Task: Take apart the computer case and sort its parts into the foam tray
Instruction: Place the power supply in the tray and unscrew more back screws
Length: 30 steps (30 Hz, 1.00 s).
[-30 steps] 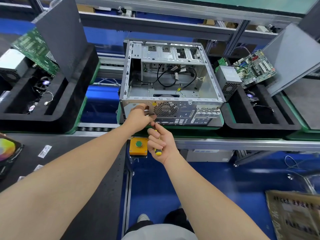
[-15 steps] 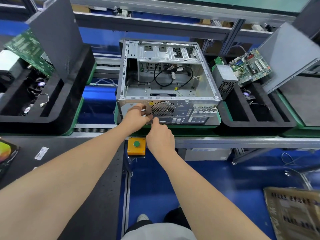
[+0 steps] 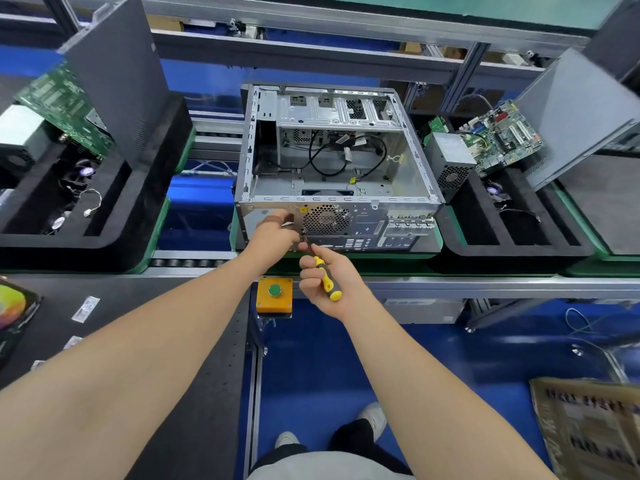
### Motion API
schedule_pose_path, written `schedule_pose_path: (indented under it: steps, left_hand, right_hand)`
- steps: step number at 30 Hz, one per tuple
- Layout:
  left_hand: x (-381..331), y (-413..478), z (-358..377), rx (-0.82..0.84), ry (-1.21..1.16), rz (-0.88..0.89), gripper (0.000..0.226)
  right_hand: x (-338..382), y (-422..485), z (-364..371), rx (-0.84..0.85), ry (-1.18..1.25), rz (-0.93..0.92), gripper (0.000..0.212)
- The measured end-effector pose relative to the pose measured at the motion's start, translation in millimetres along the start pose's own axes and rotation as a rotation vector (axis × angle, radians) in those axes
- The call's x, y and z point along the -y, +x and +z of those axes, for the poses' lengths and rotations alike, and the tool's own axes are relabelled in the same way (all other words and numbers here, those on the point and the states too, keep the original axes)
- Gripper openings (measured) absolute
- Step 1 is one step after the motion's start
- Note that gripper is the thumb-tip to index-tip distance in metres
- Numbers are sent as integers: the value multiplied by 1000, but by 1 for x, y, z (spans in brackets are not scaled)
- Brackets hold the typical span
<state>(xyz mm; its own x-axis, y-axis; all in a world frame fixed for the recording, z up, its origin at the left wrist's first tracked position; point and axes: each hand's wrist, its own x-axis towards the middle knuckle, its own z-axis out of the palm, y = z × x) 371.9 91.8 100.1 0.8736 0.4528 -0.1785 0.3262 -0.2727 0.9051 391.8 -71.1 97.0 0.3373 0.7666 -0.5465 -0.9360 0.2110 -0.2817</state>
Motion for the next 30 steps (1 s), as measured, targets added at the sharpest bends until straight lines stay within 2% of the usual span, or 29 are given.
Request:
schedule_pose_path:
  steps: [2,3,7,9,14,19,21,23,26,28,30]
  left_hand:
    - [0,0,-2,52,0,17,40]
    - [1,0,-3,77,4,35,40]
    - [5,2,-4,87,129,76,42]
    - [6,4,-3,79,142,70,44]
    - [6,4,-3,83,149,80,45]
    - [3,2,-3,74,125,87,42]
    - [2,2,-3,72,139,90,43]
    - [3,2,-3,73,140,93,46]
    - [4,2,-4,79,159,92,46]
    - [5,4,-3,78,178,80,45]
    - [6,6,-2,71,177,57,45]
  right_hand:
    - [-4,1,-1,106,219,44,32]
    - [-6,3,-1,124,249,27,33]
    - [-12,8,3,33,86,-71,29]
    - [-13,10,4,-75,-116,-144,25]
    - [-18,12,11,-387,-860,-376,20]
    - [-25,18,17,-664,-1467,-564,13]
    - [-29,19,16,-742,-1769,-609,24]
    - [-32,19,14,-783,-1919,-653,35]
    - [-33,20,14,-789,-1850,-683,23]
    - [-27,19,14,-715,-1622,-646,13]
    - [-19,20,15,-606,-1280,-494,19]
